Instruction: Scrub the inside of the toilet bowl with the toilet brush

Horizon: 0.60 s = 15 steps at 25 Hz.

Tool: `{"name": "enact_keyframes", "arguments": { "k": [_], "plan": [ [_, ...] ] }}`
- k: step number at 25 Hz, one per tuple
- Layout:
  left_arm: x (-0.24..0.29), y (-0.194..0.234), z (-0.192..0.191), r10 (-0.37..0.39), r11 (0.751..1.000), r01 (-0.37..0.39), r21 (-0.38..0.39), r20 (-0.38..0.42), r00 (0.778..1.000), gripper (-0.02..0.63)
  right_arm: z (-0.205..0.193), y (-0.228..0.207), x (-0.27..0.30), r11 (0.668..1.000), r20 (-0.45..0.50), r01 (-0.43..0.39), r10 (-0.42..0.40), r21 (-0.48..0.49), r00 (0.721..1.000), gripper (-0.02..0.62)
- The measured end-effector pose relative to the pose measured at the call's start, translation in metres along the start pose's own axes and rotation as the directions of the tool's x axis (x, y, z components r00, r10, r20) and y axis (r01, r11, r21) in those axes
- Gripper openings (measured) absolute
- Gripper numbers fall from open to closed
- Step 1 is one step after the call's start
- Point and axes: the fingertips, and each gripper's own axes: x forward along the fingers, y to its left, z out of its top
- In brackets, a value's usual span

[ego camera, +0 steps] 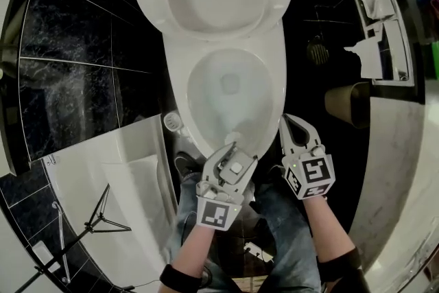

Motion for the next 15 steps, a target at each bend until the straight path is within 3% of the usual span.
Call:
{"name": "enact_keyframes", "arguments": {
  "k": [4, 7, 15],
  "plan": [
    [-0.023, 0.051, -0.014, 0.102, 0.995, -0.102, 0.008, -0.012, 0.995, 0.236, 0.006, 0.014, 0.011, 1.0, 0.012, -0.014, 0.014, -0.017, 1.0, 0.006],
    [-0.034, 0.088, -0.028, 0.168, 0.983, -0.17, -0.067, -0.033, 0.985, 0.237, 0.012, 0.023, 0.02, 1.0, 0.009, -0.023, 0.024, -0.012, 1.0, 0.006],
    [-0.005, 0.144, -0.026, 0.172, 0.985, -0.173, -0.019, -0.025, 0.985, 0.236, 0.024, 0.029, 0.036, 1.0, 0.012, -0.014, 0.014, -0.016, 1.0, 0.006]
  ]
}}
